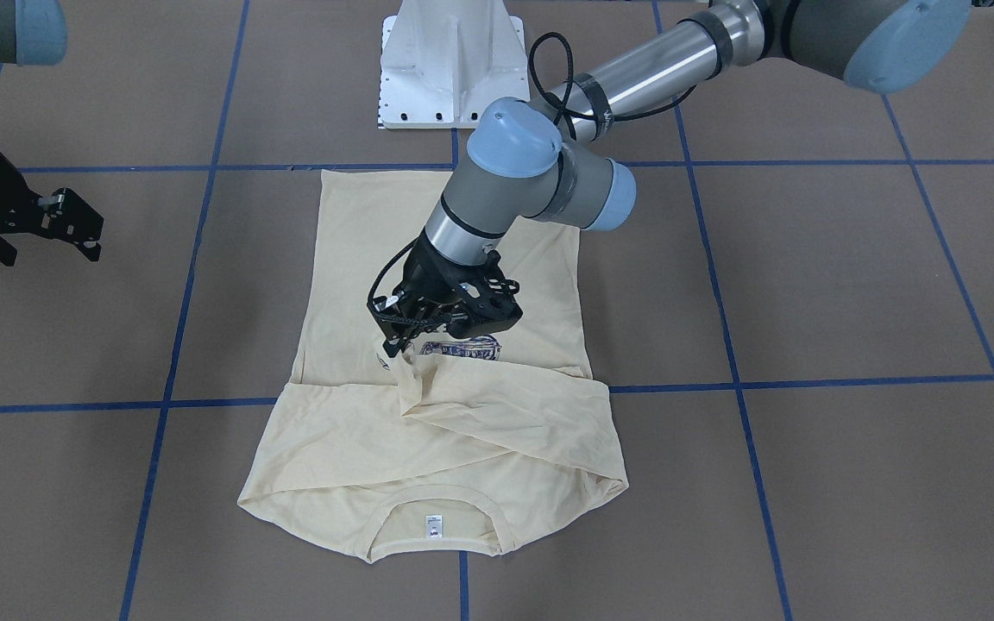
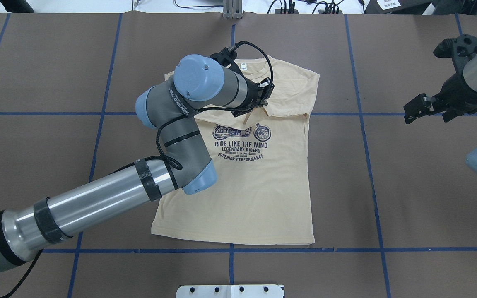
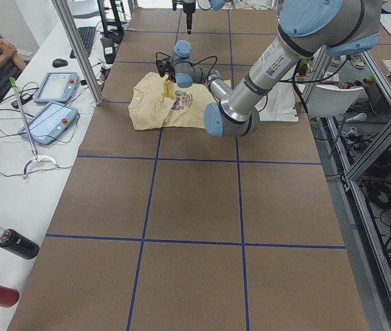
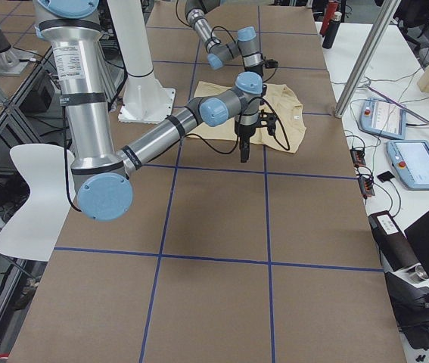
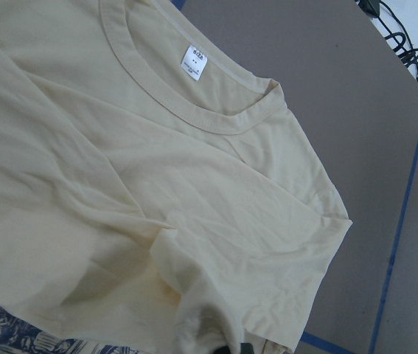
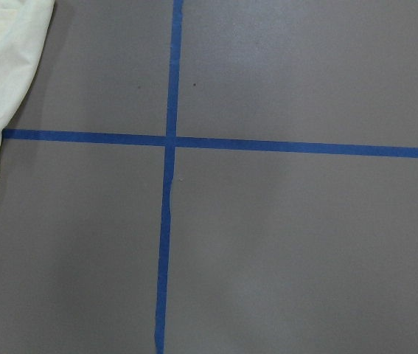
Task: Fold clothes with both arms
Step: 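Grasp the other sleeve cuff with the left gripper and fold it across the chest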
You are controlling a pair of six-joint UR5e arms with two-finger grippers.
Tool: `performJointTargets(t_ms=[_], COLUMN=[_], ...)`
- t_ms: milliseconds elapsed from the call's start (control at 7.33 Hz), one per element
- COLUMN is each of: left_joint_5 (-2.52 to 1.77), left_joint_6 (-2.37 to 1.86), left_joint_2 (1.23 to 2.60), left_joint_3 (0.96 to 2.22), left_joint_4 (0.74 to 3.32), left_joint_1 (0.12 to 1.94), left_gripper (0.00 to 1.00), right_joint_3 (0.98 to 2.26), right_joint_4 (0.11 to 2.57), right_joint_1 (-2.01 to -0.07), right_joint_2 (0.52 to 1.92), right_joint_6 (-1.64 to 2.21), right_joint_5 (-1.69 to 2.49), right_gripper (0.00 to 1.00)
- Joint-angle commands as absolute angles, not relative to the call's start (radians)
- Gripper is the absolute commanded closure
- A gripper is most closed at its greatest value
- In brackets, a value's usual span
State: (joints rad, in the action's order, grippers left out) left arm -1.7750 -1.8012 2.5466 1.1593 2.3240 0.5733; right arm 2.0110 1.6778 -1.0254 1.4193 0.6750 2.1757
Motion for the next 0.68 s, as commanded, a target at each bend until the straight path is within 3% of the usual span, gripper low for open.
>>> performJointTargets(t_ms=[0, 136, 273, 409, 545], left_joint_5=[-1.758, -1.756, -1.756, -1.752, -1.752], left_joint_6=[-1.691, -1.613, -1.469, -1.342, -1.288], left_joint_2=[2.568, 2.566, 2.563, 2.551, 2.549], left_joint_3=[1.144, 1.16, 1.182, 1.204, 1.219], left_joint_4=[2.342, 2.353, 2.355, 2.355, 2.355], left_joint_1=[0.554, 0.528, 0.519, 0.508, 0.508], left_gripper=[1.0, 1.0, 0.28, 0.0, 0.0], right_joint_3=[1.993, 1.993, 1.991, 1.982, 1.974], right_joint_4=[1.674, 1.672, 1.674, 1.677, 1.672], right_joint_1=[-1.025, -1.023, -1.023, -1.025, -1.025], right_joint_2=[1.41, 1.408, 1.402, 1.384, 1.381], right_joint_6=[0.675, 0.676, 0.678, 0.678, 0.681], right_joint_5=[2.175, 2.175, 2.193, 2.2, 2.204], right_gripper=[0.0, 0.0, 0.0, 0.0, 0.0])
